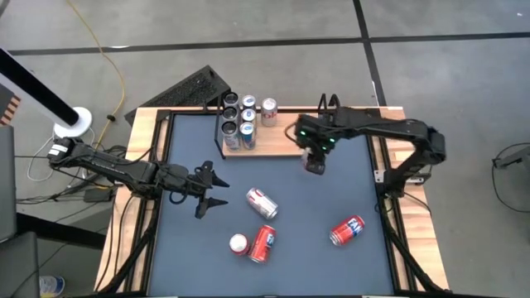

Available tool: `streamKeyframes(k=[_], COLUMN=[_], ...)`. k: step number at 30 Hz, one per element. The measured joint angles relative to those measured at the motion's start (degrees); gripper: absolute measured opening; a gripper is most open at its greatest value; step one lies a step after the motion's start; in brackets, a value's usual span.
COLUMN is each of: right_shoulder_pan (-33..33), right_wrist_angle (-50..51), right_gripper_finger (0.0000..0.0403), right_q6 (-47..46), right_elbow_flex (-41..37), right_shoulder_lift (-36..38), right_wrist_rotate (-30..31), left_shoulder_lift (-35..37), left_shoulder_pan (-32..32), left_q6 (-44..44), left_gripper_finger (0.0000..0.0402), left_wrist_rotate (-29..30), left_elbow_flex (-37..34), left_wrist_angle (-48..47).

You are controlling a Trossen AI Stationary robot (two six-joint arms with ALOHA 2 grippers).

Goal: Place canned beverage on shelf
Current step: Put the right silver soda can aligned with the other silver soda can on the shelf

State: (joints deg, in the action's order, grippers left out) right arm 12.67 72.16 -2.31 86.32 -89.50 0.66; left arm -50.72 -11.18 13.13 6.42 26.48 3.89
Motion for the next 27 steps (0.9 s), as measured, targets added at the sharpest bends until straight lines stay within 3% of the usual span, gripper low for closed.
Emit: streamKeyframes(k=[15, 21, 27], right_shoulder_pan=[5.6, 6.3, 6.3], right_wrist_angle=[0.2, 1.6, 1.9], right_gripper_finger=[0.0199, 0.0199, 0.0199], right_q6=[28.5, 37.8, 45.3], right_elbow_flex=[27.0, 32.7, 33.6], right_shoulder_lift=[-22.7, -27.3, -27.9], right_wrist_rotate=[1.2, 4.5, 7.9], left_shoulder_lift=[0.0, 0.0, 0.0], left_shoulder_pan=[0.0, 0.0, 0.0], left_q6=[-0.3, -0.4, -0.4], left_gripper_finger=[0.0275, 0.0275, 0.0275], left_wrist_rotate=[0.0, 0.0, 0.3], left_elbow_flex=[0.0, 0.0, 0.0], left_wrist_angle=[-0.4, -1.4, -1.9])
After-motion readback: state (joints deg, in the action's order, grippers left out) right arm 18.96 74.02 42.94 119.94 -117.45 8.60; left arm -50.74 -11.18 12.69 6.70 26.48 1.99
